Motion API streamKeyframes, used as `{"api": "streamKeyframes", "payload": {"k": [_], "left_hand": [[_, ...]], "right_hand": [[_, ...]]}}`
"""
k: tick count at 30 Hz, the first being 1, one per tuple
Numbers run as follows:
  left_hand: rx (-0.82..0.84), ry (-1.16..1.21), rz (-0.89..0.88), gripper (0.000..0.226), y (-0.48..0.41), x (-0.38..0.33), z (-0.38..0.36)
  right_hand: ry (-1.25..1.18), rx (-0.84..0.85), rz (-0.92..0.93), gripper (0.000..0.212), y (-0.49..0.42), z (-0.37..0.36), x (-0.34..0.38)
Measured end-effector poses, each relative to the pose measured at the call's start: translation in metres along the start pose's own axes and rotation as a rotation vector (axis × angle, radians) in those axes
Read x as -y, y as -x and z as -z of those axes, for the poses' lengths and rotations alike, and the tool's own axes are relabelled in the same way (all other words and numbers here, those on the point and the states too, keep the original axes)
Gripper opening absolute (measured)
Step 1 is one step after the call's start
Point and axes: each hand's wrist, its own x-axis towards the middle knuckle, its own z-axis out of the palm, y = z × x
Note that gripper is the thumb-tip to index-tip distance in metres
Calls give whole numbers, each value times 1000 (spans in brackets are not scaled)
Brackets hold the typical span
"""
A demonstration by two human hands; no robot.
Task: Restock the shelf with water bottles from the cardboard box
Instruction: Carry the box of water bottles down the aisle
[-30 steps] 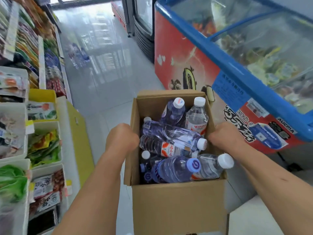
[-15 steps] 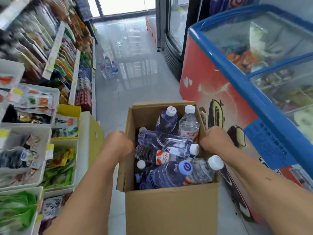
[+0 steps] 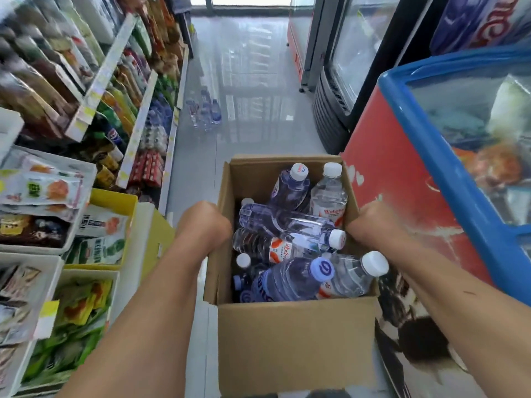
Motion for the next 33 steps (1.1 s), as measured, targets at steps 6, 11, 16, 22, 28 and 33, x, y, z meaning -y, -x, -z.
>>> {"api": "streamKeyframes", "payload": {"k": [6, 11, 16, 22, 28, 33], "left_hand": [[-11, -46, -11, 11, -106, -59, 38], [-19, -42, 38, 13, -190, -108, 63], [-56, 26, 137, 17, -272, -144, 76], [-72, 92, 228, 22, -367, -170, 98], [-76, 144, 318, 23, -470, -181, 119], [-108, 173, 424, 25, -546, -191, 134]], "right_hand": [[17, -2, 57, 22, -115, 27, 59], [34, 6, 142, 23, -221, 49, 110], [70, 33, 224, 25, -322, 65, 163], [124, 61, 310, 26, -430, 79, 240], [135, 131, 337, 33, -533, 65, 319], [158, 193, 349, 21, -610, 51, 381]]}}
